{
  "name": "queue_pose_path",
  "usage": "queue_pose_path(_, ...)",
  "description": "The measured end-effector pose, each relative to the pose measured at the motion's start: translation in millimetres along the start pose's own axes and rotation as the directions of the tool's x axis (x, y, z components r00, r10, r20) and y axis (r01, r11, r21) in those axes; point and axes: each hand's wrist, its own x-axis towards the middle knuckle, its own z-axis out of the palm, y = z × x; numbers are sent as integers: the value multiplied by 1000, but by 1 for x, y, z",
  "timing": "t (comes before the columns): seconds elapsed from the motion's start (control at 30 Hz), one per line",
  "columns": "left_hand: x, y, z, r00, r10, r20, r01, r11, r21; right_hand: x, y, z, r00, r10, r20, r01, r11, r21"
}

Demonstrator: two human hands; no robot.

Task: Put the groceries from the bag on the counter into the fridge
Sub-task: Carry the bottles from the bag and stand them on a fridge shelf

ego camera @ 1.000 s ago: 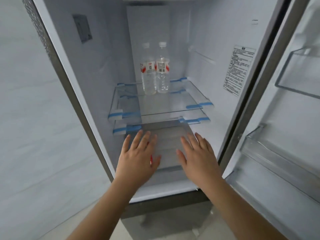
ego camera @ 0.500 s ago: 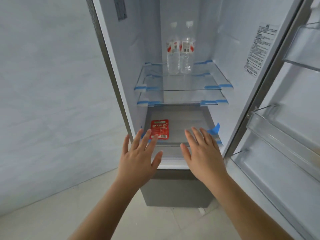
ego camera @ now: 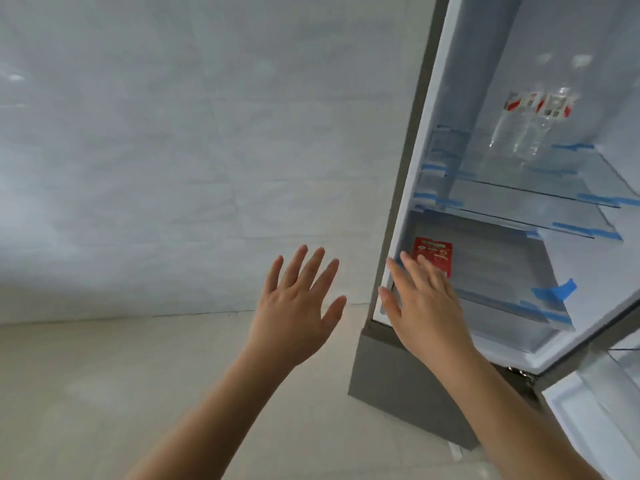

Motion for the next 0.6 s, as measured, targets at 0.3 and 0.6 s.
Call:
queue_pose_path(0.3, -107, -135, -30, 943, -331, -12, 332, 943, 28, 8, -153, 22, 966, -259, -3, 259, 966, 17)
queue_pose_path(0.6, -195, -214, -48, 765, -643, -42, 644, 763, 61, 18, -275, 37, 859, -512, -11, 511, 857, 60)
